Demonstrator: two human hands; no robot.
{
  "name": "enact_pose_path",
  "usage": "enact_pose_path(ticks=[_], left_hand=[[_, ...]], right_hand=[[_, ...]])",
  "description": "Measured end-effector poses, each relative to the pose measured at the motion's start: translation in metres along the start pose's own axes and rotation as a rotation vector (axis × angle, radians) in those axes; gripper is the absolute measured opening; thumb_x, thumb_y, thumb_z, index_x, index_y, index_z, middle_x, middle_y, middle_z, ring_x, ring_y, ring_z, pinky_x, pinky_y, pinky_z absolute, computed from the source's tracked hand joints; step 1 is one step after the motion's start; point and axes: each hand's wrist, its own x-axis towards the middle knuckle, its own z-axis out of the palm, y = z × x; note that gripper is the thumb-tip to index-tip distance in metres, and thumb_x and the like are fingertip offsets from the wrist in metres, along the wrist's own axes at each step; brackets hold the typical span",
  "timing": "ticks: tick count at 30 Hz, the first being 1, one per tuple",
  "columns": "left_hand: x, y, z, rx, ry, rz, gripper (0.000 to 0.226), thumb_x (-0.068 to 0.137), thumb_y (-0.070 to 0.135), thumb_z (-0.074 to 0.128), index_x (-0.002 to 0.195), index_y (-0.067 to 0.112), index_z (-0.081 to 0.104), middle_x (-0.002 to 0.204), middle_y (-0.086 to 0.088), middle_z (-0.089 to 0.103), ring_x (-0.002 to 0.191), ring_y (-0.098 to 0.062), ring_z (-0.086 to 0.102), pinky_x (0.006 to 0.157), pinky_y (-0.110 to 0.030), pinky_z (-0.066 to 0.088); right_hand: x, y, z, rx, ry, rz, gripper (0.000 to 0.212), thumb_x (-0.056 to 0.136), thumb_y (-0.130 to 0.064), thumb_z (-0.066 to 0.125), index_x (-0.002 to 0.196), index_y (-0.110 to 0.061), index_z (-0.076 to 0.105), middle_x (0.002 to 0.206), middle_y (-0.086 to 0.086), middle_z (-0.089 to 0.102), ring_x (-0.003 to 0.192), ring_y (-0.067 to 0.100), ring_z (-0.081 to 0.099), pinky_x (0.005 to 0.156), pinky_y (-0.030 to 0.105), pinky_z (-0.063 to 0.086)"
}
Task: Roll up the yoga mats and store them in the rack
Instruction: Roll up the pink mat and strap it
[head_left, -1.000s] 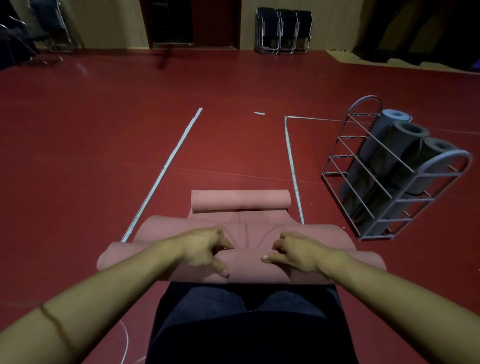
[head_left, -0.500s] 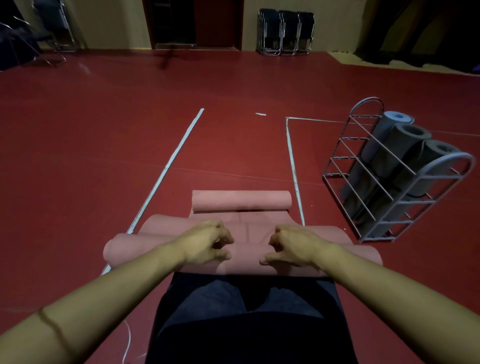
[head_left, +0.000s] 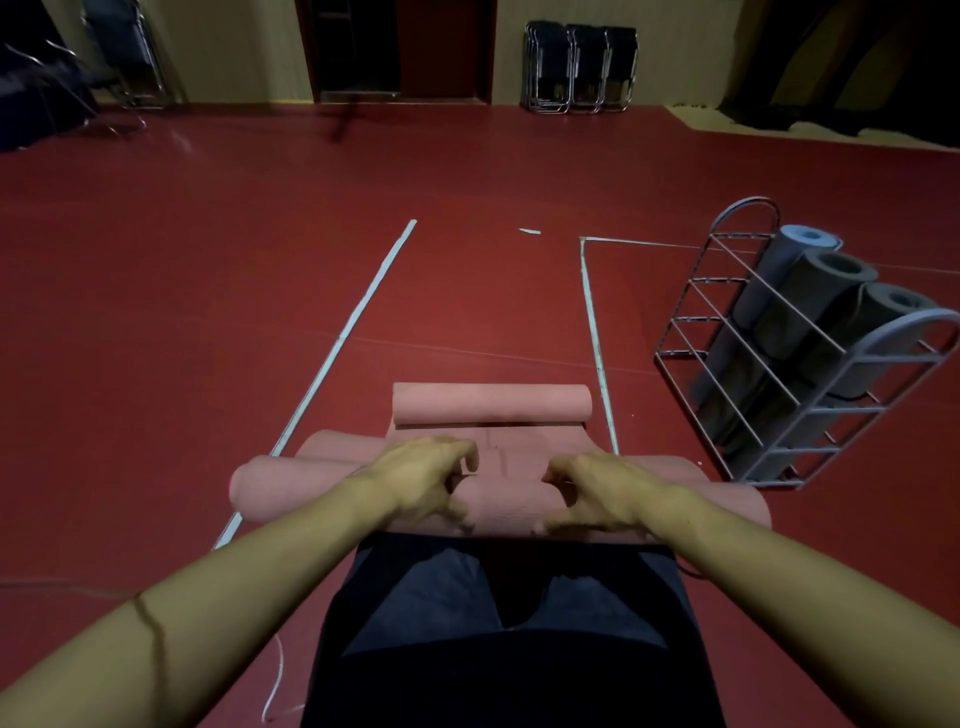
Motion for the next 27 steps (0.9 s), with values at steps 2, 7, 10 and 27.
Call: enact_pose_path(ticks=[2,7,10,27], left_hand=[[0.001,0.000,-0.003,-0.019,-0.006,-0.026,0.058,0.074,0.053,0.085,0.119,0.029,0.057,0.102,0.016,0.058,0.091,-0.012,0.052,0.071,-0.028,0.034],[0.003,0.000,-0.005,-0.016,-0.046,-0.043,0.047,0.084,0.053,0.078,0.119,0.025,0.064,0.105,0.009,0.067,0.098,-0.017,0.061,0.073,-0.026,0.039],[0.002,-0.003,-0.001,0.002,-0.046,-0.031,0.047,0.086,0.058,0.073,0.118,0.025,0.066,0.101,0.010,0.059,0.108,-0.020,0.062,0.077,-0.029,0.044],[0.030,0.018,-0.021,0.311,-0.127,-0.066,0.063,0.075,0.054,0.083,0.127,0.025,0.064,0.129,-0.005,0.066,0.116,-0.031,0.063,0.086,-0.037,0.049]], right_hand=[[0.001,-0.001,0.001,-0.062,0.032,-0.032,0.086,0.073,-0.075,0.075,0.137,-0.020,0.059,0.126,-0.001,0.061,0.116,0.022,0.057,0.096,0.036,0.049],[0.011,-0.001,0.002,-0.147,0.053,-0.030,0.080,0.075,-0.078,0.070,0.132,-0.021,0.064,0.122,0.003,0.059,0.115,0.026,0.059,0.089,0.035,0.045],[0.013,-0.003,-0.002,-0.105,0.050,-0.014,0.082,0.078,-0.073,0.072,0.140,-0.022,0.055,0.133,0.001,0.063,0.119,0.026,0.060,0.090,0.035,0.046],[0.027,-0.009,-0.012,-0.262,0.066,0.002,0.067,0.076,-0.076,0.069,0.117,-0.023,0.072,0.116,0.002,0.067,0.106,0.027,0.065,0.087,0.038,0.053]])
